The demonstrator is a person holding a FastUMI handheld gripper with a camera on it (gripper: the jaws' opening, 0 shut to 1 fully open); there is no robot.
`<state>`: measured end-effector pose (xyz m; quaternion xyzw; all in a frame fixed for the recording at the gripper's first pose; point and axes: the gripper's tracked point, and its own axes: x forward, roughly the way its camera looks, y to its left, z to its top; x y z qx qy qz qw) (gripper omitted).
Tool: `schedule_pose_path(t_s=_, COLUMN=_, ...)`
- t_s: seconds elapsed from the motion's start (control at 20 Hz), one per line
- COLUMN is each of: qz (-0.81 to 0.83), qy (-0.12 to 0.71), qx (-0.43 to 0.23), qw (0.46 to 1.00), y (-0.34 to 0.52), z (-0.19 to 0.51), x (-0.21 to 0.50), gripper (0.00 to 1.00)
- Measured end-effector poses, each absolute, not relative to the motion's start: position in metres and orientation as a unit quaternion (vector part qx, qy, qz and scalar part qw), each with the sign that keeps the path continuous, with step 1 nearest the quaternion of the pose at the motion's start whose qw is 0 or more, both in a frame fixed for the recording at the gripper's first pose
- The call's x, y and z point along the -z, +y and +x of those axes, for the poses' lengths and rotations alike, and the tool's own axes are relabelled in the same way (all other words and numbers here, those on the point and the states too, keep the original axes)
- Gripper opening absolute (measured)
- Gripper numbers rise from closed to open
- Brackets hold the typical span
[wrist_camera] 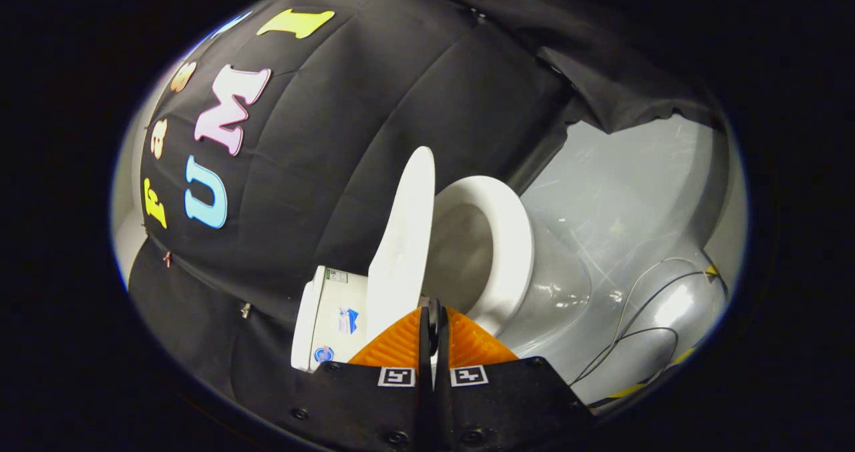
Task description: Open the toilet lid.
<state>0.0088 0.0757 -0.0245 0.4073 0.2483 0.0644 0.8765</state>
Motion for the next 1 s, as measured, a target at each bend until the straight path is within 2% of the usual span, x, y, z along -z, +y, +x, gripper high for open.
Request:
schedule_pose_path(t_s=0.7, qz=0.323, qy=0.218, qx=-0.078, qw=0.918, y=0.156, z=-0.002, x=-0.087, gripper=0.05)
schedule_pose_path(t_s=1.0, qz=0.252, qy=0.209, qx=-0.051, qw=0.944, y=0.193, z=-0.003, x=-0.12, gripper=0.05)
